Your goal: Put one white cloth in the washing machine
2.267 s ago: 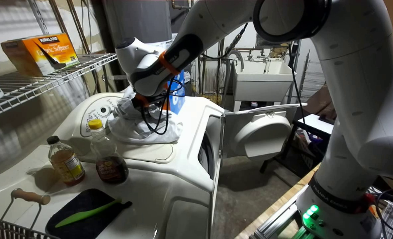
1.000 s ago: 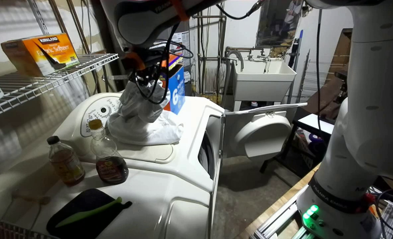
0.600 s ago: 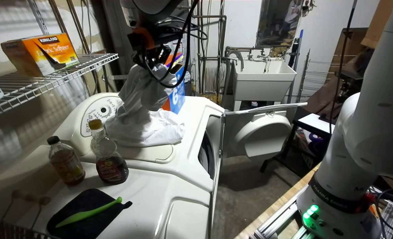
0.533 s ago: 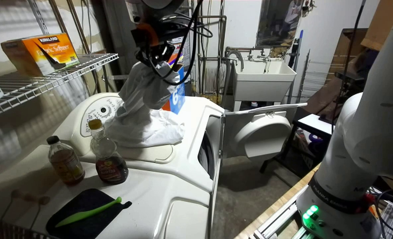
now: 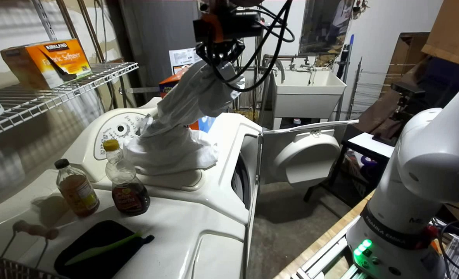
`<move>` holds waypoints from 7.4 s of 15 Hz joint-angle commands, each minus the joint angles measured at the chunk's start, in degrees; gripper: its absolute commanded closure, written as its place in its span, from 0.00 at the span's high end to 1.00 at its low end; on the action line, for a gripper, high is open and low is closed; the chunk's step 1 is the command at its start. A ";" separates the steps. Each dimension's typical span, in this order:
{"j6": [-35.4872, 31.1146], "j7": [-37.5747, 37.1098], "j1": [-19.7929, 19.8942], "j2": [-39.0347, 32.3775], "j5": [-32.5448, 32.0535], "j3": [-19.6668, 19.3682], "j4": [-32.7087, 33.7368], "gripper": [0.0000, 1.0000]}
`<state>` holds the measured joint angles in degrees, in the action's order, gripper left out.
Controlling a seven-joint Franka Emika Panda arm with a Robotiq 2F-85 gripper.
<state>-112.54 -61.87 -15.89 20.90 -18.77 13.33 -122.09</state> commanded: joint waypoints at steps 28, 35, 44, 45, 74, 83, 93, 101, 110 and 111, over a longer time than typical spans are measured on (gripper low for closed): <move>-12.60 -39.54 16.96 12.32 -42.68 15.37 2.89 0.01; -11.17 -54.06 13.29 16.08 -57.33 14.15 4.66 0.01; -4.59 -66.60 10.74 7.22 -64.79 12.37 -0.31 0.01; -2.77 -68.46 9.67 4.97 -65.13 12.20 -0.76 0.01; -40.32 -94.09 1.54 -15.70 -46.21 1.72 -13.03 0.01; -46.36 -92.91 4.90 -16.83 -46.04 -0.05 -14.65 0.05; -54.55 -75.51 8.47 -24.89 -27.96 -4.52 -17.59 0.01; -49.99 -53.58 8.66 -25.04 -23.32 -4.16 -15.94 0.05; -38.05 -30.93 7.61 -25.00 -17.31 -1.50 -11.34 0.01; -35.88 -26.28 6.41 -25.11 -15.13 -2.10 -10.45 0.01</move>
<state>-155.01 -99.42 -8.03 -4.58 -39.09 10.84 -135.37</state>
